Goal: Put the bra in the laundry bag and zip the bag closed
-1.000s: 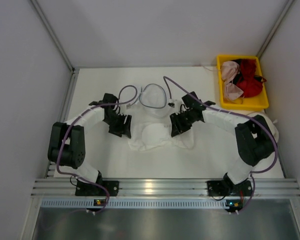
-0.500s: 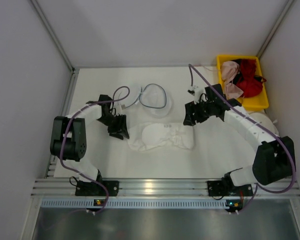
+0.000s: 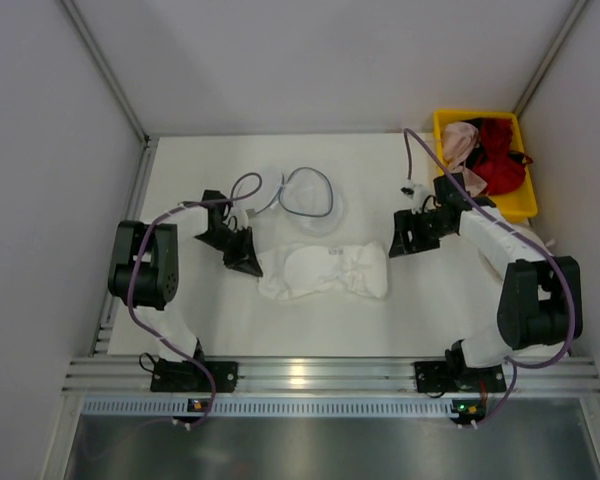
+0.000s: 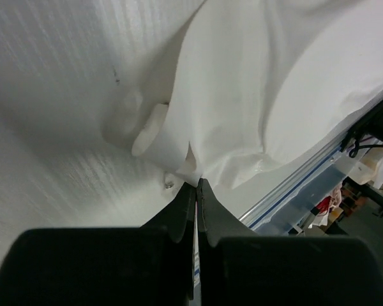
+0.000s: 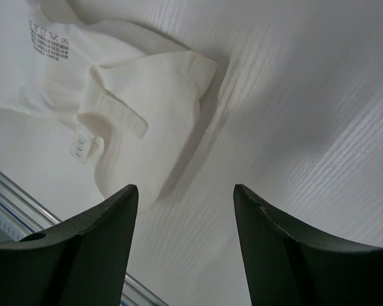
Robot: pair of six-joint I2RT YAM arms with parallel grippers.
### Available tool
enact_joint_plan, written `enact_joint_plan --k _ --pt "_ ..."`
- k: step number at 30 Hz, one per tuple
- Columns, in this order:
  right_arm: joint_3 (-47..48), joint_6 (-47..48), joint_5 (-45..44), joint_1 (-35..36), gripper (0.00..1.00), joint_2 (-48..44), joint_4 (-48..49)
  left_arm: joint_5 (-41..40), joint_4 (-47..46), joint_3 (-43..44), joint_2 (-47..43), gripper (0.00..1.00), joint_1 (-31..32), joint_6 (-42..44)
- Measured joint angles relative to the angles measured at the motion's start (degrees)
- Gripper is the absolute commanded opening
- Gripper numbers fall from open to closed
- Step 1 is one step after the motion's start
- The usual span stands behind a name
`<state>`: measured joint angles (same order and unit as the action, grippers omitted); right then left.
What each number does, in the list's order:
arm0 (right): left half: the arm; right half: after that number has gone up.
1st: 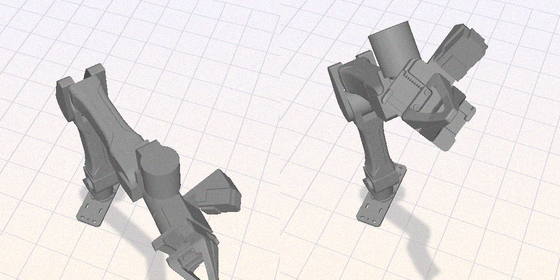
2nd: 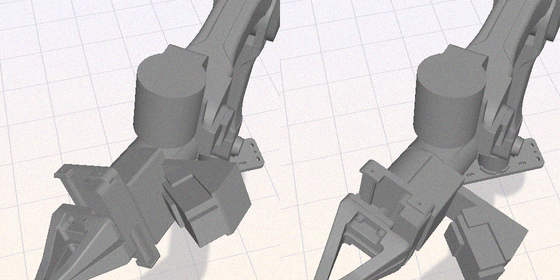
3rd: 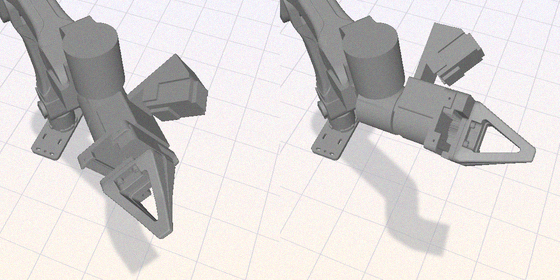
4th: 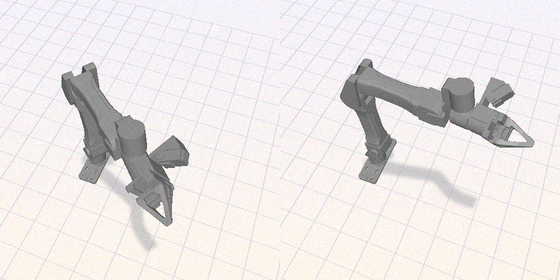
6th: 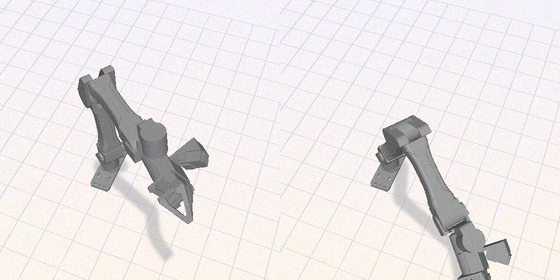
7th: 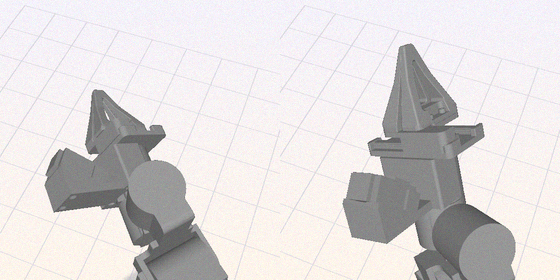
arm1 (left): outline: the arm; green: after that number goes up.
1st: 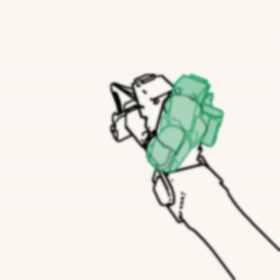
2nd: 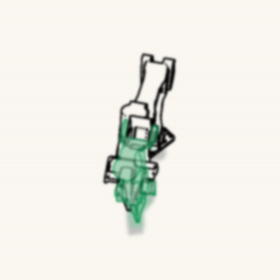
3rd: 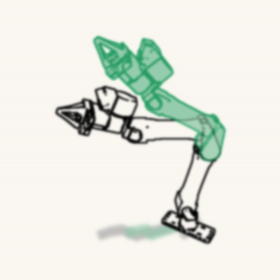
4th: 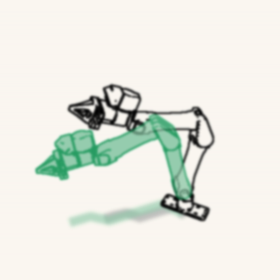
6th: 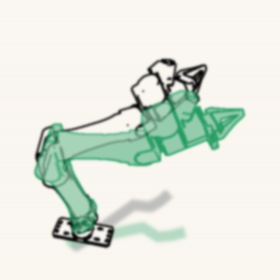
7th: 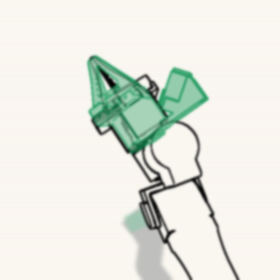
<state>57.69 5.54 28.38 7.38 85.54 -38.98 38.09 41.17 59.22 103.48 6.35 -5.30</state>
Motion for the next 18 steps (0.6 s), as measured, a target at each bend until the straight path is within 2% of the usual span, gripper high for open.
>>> enact_joint_plan --k 8,13,18 --pt "-0.28 0.44 2.23 -0.07 0.63 3.58 -0.04 6.6 -0.07 3.26 -5.81 0.0 1.62 -0.11" --pt "-0.26 0.42 3.93 -0.24 0.62 6.16 -0.04 8.94 -0.44 10.54 -5.6 0.0 8.72 -0.37" --pt "-0.28 0.17 5.66 -0.5 0.59 7.54 0.07 9.25 -3.06 17.2 0.28 0.0 16.87 -1.42"
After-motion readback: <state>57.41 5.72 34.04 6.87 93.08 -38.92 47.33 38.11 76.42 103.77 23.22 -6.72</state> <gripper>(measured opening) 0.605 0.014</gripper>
